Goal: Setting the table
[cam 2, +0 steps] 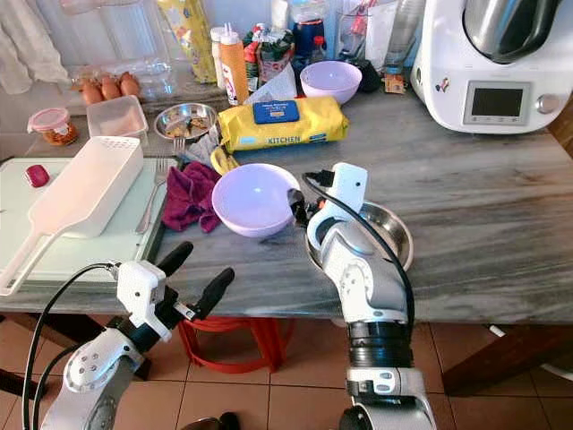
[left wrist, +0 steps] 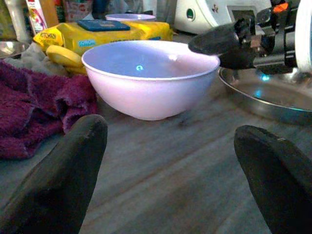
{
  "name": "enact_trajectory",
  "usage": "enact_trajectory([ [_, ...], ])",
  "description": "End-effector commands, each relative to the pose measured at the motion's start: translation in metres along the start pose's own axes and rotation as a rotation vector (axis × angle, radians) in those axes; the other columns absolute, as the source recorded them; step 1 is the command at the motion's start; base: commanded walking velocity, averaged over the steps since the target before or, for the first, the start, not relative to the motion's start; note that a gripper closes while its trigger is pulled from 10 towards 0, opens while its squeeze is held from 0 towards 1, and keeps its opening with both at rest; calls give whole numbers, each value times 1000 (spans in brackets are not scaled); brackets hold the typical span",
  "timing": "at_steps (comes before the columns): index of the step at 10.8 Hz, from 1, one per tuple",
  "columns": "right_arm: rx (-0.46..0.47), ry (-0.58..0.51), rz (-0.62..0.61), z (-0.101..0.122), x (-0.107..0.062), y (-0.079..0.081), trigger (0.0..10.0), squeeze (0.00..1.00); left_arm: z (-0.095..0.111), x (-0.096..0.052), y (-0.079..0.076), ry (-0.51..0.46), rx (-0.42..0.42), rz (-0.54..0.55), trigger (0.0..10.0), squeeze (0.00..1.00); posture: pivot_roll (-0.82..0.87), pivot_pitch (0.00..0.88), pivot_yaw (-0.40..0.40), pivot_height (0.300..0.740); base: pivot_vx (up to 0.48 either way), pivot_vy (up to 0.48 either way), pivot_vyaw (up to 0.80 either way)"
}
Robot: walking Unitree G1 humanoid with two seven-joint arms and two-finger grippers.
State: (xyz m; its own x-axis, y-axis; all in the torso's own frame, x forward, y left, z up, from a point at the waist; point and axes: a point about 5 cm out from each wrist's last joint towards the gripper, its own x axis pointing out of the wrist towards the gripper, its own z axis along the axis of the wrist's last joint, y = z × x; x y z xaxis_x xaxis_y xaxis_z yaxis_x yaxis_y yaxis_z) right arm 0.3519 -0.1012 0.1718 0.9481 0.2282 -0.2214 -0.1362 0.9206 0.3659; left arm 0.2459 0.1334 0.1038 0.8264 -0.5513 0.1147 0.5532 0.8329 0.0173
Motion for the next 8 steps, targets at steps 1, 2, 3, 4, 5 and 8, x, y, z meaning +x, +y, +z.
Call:
enact_trajectory([
  [1,1,21,8,0,1,4,10000,984,1,0,-1,6,12,-6,10000,0,-21,118,44,740,0,0,0],
  [2,4,37,5,-2,0,2,10000,0,1,1,-1,8,15,-6,10000,0,-21,118,43,740,0,0,0],
  [3,0,51,-9,-4,-1,0,10000,0,1,1,-1,11,17,-9,10000,0,-23,117,43,740,0,0,0],
  [4,-4,58,-10,-4,-2,0,10000,0,1,2,-1,12,18,-11,10000,0,-27,117,44,740,0,0,0],
  [5,-6,71,-2,-5,-4,1,10000,0,2,2,-2,13,18,-15,10000,0,-31,119,44,740,0,0,0],
  [8,-9,80,6,-3,-11,-1,10000,0,1,4,-2,14,20,-20,10000,0,-36,119,46,740,0,0,0],
])
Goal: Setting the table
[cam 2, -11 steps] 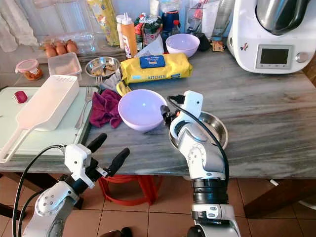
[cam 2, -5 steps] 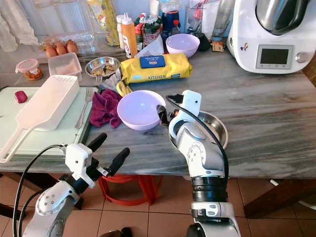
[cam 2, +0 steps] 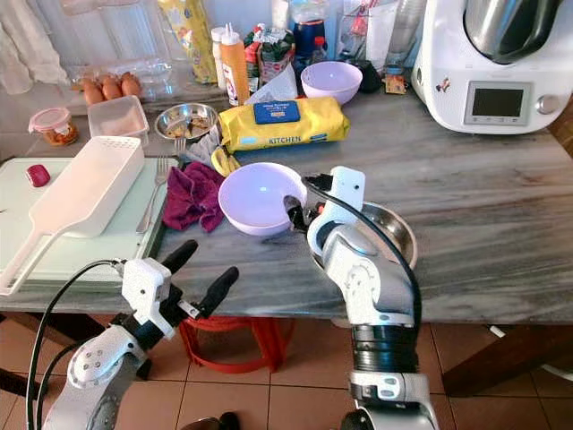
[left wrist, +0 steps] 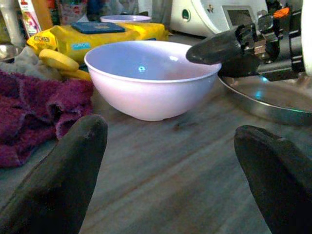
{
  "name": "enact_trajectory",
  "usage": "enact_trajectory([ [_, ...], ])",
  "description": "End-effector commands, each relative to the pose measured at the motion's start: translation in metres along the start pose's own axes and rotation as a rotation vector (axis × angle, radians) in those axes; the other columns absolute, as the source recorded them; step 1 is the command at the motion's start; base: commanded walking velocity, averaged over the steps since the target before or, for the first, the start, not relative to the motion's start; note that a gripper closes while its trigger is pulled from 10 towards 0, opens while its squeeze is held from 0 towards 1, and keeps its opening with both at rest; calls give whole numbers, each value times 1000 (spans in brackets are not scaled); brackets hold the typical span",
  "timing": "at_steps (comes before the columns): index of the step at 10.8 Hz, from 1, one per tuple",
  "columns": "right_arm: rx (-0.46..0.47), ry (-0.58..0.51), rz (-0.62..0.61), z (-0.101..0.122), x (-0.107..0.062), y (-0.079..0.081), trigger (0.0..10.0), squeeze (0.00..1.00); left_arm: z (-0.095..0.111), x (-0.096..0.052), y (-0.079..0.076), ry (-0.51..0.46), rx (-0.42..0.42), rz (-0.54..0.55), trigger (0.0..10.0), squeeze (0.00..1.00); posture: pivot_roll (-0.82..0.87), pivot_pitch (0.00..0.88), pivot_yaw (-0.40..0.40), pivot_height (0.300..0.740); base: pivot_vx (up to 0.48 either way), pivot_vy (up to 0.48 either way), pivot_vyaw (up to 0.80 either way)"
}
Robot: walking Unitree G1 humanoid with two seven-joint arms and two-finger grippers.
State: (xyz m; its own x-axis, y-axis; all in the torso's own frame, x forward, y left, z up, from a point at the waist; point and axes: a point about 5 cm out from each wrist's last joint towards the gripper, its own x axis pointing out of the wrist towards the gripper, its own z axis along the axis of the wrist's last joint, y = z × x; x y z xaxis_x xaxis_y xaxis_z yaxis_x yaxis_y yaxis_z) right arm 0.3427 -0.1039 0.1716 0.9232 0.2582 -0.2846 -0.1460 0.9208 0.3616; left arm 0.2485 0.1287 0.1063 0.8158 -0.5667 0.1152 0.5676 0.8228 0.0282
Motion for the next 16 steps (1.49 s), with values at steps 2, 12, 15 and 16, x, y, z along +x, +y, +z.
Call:
enact_trajectory([
  [2,-9,1,12,3,-6,5,10000,0,-2,-1,2,18,11,1,10000,0,-38,120,45,740,0,0,0],
  [12,-176,-218,35,21,-52,-13,10000,0,-12,0,5,27,6,2,10000,0,-67,126,55,740,0,0,0],
  [15,-191,-161,-23,9,-65,-30,10000,0,-10,1,3,21,2,-18,10000,0,-79,141,62,740,0,0,0],
  [16,-196,-143,-31,6,-71,-32,10000,0,-9,1,3,18,0,-26,10000,0,-83,149,67,740,0,0,0],
])
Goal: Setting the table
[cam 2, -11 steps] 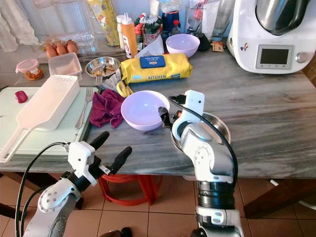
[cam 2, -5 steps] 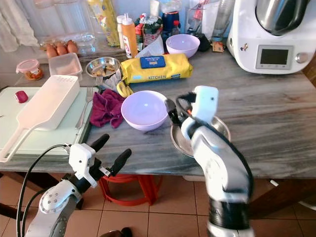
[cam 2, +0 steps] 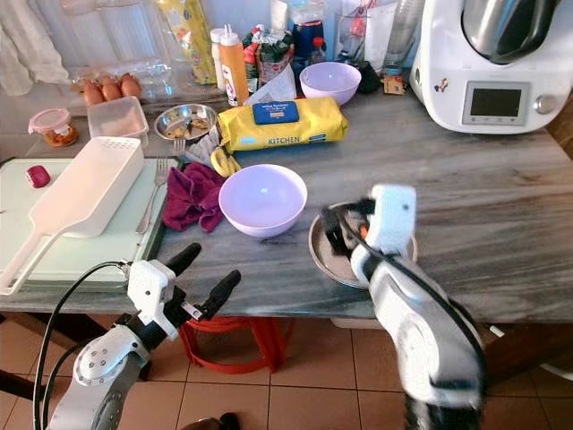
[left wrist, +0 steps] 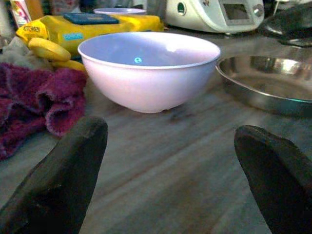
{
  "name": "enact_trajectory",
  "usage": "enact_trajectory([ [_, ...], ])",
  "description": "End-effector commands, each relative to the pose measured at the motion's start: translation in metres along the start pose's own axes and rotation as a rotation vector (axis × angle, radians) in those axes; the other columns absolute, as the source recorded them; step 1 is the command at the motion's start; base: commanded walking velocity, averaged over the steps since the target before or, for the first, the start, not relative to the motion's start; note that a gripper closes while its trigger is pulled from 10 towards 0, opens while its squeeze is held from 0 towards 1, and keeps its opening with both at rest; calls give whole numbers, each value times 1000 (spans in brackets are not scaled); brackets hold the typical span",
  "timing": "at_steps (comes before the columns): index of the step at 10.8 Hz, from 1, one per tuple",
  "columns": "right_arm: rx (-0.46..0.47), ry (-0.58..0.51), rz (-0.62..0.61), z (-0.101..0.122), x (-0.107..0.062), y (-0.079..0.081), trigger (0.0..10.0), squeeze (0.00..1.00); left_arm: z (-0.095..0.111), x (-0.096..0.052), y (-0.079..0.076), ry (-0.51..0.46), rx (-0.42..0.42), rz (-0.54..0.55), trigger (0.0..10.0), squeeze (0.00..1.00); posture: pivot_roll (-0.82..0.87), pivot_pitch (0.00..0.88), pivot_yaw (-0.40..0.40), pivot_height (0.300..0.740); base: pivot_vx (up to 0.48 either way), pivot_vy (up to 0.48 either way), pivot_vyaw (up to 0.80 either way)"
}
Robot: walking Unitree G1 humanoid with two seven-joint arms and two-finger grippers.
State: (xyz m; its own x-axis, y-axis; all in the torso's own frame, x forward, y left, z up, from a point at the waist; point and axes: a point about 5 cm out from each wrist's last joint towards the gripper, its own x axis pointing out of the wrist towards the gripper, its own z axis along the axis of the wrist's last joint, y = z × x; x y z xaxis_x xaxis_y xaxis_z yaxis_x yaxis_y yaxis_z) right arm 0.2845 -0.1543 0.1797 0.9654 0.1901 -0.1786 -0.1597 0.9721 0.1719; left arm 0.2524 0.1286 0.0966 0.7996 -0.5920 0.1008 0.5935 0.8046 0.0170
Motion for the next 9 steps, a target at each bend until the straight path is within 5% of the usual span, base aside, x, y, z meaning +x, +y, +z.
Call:
enact_trajectory([
  [1,-5,-3,-8,3,-5,0,10000,0,2,-1,-2,0,-2,-34,10000,0,-87,155,71,740,0,0,0],
  [9,22,159,-127,-24,1,-24,10000,0,5,-4,2,10,-27,-4,10000,0,-76,166,78,740,0,0,0],
])
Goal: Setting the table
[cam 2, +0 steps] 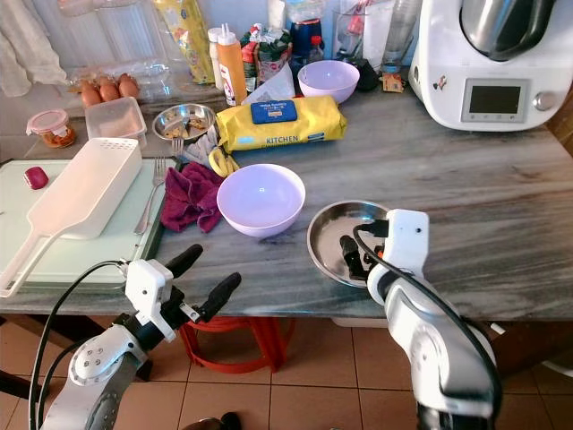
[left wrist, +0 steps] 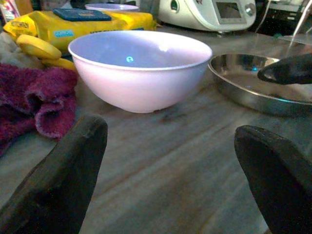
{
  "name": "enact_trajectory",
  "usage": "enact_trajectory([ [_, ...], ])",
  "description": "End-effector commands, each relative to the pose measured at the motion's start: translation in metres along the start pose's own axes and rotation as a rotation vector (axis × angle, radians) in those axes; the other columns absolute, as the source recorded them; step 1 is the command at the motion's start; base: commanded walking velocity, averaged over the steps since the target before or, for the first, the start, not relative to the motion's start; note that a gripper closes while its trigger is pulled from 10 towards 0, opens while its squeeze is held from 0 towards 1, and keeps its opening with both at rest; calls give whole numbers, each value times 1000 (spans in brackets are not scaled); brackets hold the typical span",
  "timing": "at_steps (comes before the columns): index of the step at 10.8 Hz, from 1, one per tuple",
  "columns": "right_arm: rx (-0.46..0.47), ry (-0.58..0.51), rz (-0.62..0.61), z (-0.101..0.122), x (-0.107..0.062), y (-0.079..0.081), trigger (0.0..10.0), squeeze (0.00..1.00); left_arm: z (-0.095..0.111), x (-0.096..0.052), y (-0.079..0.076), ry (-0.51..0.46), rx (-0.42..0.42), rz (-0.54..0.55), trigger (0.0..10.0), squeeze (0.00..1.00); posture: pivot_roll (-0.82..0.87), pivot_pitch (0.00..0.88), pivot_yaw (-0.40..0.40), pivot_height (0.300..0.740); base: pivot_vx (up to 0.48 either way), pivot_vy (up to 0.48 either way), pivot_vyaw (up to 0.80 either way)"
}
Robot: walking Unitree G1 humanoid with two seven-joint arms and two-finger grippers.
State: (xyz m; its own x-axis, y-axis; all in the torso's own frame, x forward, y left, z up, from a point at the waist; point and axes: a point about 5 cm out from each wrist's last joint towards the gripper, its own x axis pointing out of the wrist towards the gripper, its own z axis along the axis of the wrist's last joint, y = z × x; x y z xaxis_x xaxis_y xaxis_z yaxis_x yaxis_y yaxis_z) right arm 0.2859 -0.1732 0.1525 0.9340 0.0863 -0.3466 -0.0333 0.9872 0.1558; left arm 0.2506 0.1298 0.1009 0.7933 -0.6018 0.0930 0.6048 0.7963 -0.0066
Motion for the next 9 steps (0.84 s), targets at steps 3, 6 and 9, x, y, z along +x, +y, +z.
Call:
enact_trajectory([
  [3,-17,23,47,-2,12,9,10000,0,4,-3,1,0,2,9,10000,0,-63,170,76,740,0,0,0],
  [6,-5,22,79,-2,14,17,10000,0,4,-6,1,6,1,23,10000,0,-54,169,74,740,0,0,0],
  [9,-15,-67,136,10,11,24,10000,0,1,-5,3,11,5,17,10000,0,-63,163,78,740,0,0,0],
])
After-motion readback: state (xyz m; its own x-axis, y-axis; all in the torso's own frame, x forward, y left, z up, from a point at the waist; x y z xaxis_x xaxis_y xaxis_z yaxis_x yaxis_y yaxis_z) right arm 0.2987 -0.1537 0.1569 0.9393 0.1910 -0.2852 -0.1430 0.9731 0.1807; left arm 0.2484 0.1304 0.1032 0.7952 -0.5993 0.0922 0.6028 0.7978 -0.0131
